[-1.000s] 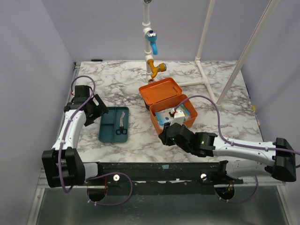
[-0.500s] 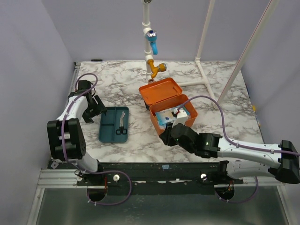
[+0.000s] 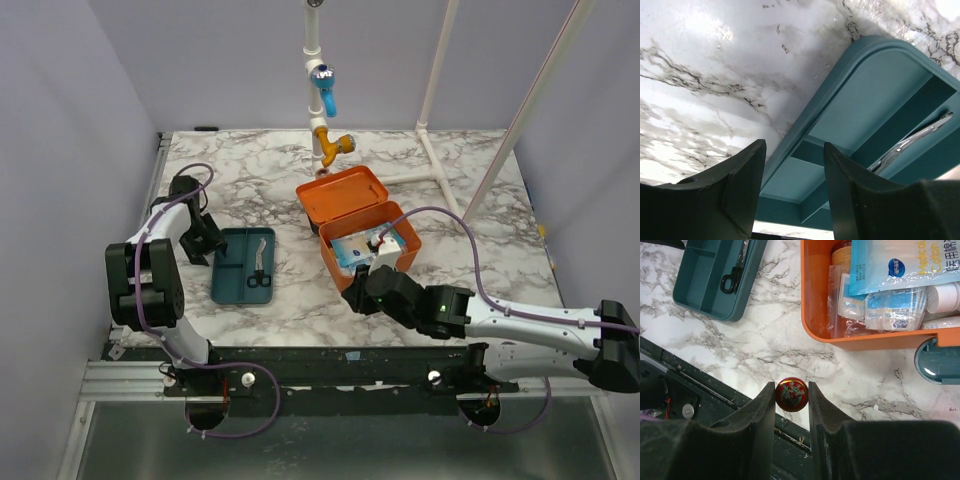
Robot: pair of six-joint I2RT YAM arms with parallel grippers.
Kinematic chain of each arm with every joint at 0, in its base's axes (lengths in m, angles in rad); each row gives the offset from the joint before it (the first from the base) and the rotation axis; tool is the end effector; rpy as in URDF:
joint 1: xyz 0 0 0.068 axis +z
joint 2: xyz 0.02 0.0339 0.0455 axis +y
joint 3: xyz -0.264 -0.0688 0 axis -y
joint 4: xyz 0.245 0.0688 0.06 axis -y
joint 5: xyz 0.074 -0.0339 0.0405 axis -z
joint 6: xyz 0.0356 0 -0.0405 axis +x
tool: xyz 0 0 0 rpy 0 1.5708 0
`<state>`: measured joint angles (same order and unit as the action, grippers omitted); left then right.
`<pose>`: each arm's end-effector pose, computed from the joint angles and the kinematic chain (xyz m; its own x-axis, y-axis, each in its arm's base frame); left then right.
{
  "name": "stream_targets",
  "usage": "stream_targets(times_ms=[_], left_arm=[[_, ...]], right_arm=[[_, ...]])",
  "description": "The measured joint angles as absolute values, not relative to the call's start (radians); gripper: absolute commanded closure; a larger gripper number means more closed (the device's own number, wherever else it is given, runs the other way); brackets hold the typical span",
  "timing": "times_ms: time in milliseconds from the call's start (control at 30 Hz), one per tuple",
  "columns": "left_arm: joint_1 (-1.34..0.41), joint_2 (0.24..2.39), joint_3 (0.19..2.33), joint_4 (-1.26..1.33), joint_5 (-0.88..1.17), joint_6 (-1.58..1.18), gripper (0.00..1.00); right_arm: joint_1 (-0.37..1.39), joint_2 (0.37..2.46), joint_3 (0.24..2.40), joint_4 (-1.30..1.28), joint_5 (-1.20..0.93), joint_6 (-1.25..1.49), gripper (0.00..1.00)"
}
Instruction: Organize the medicine kit
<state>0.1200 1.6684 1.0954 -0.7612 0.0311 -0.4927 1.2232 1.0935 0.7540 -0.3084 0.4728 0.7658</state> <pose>0.3077 0.0360 0.1873 -0.7972 -0.5723 -0.1922 -0.5556 0.8200 -0.1375 0.0950 0.2145 0.2592 -0.6426 0.0378 -0.7652 -0.3717 0.8580 0.3546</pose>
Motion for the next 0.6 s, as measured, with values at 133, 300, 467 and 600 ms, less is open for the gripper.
stream_targets(times_ms=[133,300,467,600], left_arm=[[0.103,1.668,1.076,-0.76,0.039,-0.494,0.59],[0.077,1.668,1.047,-0.761,0.046,-0.495,0.69],[0.062,1.658,1.018,-0.757,0.069,-0.504,0.77],[0.032,1.626,0.989,-0.756,0.085,-0.519,0.79]], right_arm=[[1.223,1.087,0.753,-0.308,0.467,0.766,0.8],[1.223,1.079,0.751,-0.308,0.461,0.765,0.8],[1.223,1.061,0.744,-0.308,0.455,0.765,0.8],[1.223,1.053,0.741,-0.308,0.45,0.763,0.8]])
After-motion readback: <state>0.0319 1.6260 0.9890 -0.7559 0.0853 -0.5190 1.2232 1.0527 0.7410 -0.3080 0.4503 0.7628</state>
